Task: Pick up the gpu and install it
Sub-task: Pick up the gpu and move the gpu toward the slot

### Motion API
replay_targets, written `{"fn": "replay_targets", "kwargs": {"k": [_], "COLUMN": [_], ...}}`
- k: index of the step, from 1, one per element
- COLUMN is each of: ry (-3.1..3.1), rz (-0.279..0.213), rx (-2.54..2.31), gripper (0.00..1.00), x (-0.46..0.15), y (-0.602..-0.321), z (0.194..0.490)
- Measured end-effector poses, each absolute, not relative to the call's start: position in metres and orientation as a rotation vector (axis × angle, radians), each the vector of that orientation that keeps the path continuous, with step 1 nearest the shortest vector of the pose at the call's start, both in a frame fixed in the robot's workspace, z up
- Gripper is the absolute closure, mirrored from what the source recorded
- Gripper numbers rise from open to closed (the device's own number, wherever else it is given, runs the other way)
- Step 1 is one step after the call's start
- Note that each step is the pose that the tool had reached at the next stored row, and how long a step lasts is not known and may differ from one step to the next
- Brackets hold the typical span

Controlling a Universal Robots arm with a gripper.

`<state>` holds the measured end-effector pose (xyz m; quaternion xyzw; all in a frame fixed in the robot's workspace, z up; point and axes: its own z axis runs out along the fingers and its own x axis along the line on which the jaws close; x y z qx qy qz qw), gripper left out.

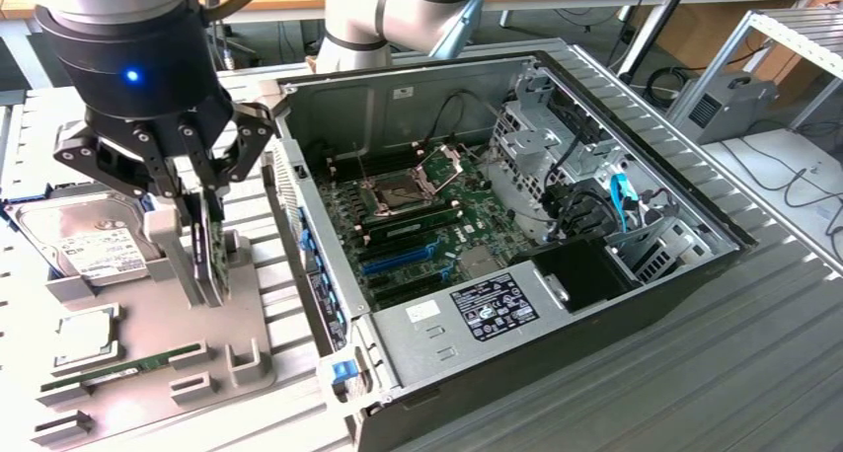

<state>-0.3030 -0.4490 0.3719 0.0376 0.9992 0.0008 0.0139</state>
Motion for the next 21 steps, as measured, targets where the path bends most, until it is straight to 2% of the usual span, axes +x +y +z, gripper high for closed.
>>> {"fn": "replay_targets", "kwargs": {"k": [21], "ry": [3.112], "rz": [0.002], "rx": [0.117], "gripper": [0.74], "x": [-0.3030], "y": [-0.4490], "z": [0.3769]}}
